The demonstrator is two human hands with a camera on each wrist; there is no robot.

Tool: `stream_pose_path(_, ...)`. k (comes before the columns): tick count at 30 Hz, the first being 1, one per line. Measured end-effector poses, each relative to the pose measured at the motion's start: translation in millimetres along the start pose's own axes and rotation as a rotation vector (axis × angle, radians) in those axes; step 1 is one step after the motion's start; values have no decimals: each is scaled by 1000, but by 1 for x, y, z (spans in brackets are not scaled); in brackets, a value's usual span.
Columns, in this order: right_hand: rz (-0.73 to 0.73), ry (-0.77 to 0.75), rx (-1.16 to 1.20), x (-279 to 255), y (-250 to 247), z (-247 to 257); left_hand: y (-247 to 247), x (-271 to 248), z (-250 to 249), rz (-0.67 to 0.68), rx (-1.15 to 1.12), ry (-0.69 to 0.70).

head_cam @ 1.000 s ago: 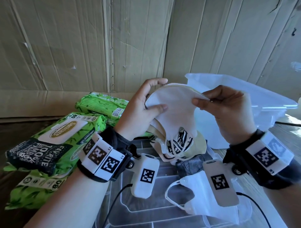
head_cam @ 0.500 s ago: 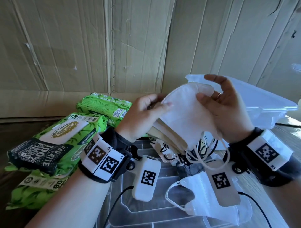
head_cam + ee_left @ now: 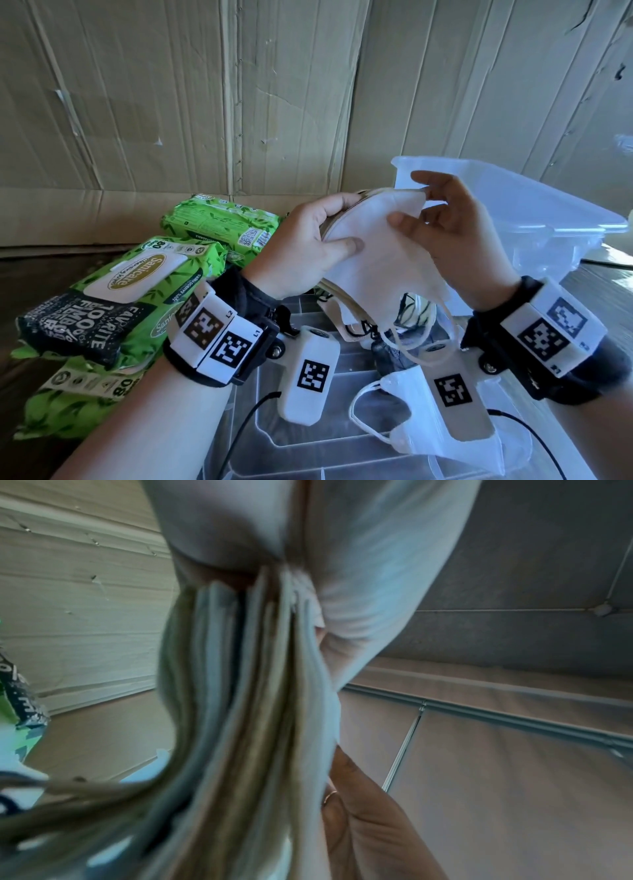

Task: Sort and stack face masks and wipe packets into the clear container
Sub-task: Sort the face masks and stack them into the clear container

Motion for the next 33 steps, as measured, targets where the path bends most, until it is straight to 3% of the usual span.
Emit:
stream_pose_path(9,-165,-151,62,-2,-14,6,-2,2,-1,-26,54,125)
stream_pose_path(12,-91,-132,106,-3,-11,4,-3,2,1,-30,67,123)
stream_pose_path(16,95,-98,-75,-3,-1,-2,-3,2,-1,-61,94,145)
stream_pose_path(18,119,-95,-149,-2,0,-5,-1,2,0,-62,93,146)
stream_pose_path(24,245,-22,105,-5,4,-2,0,1,-1,-45,57,106)
stream_pose_path(33,195,38,146,-2,-3,2,5,-1,-2,20,-59,-19)
Point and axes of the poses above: each hand's wrist, its own x-axis towards the middle knuckle, its own y-axis out of the palm, z = x × y, the point moved 4 cm from there along x, towards the middle knuckle, and after that the axes turned 1 degree about z, right-handed, at the moved point
